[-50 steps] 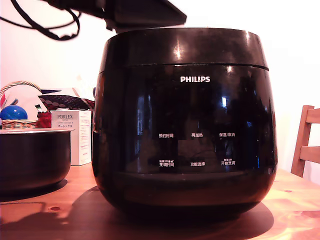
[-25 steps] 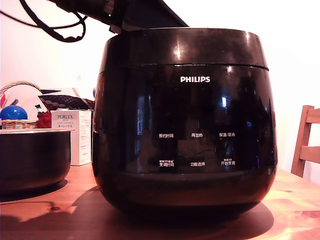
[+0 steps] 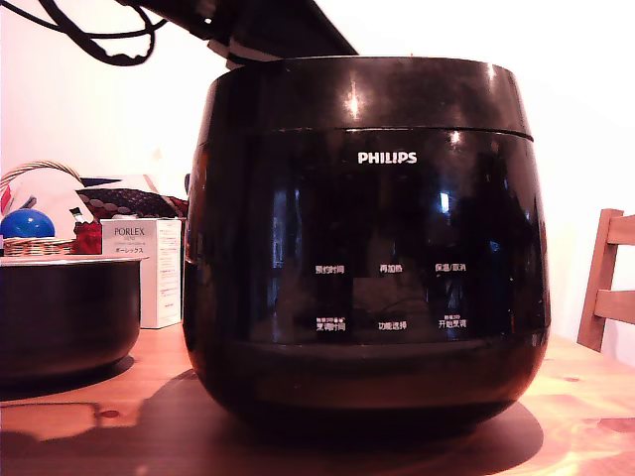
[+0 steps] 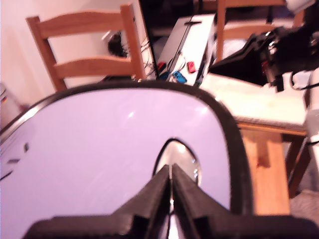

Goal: Open the rice cooker by pressing the large metal button on the top of its lid with medium force

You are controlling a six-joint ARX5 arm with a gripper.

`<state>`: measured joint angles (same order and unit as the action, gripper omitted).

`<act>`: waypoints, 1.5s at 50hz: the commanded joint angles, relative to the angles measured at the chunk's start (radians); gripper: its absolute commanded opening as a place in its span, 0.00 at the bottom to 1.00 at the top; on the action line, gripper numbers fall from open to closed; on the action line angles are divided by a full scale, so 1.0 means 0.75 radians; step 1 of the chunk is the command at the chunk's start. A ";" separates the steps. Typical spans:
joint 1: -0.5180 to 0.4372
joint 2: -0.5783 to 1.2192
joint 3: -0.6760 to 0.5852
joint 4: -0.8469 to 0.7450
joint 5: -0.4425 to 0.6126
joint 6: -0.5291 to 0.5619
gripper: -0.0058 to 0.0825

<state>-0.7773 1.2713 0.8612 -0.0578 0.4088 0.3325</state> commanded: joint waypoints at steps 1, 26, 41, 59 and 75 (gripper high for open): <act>0.005 0.096 -0.111 -0.121 -0.035 0.012 0.04; 0.005 0.091 -0.089 0.409 0.182 -0.217 0.04; 0.041 -0.039 -0.087 0.537 -0.108 -0.302 0.04; 0.190 -0.346 -0.087 0.428 -0.389 -0.260 0.04; 0.356 -0.555 -0.087 0.246 -0.527 -0.223 0.04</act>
<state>-0.5209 0.8604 0.8165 0.1284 0.0185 0.1608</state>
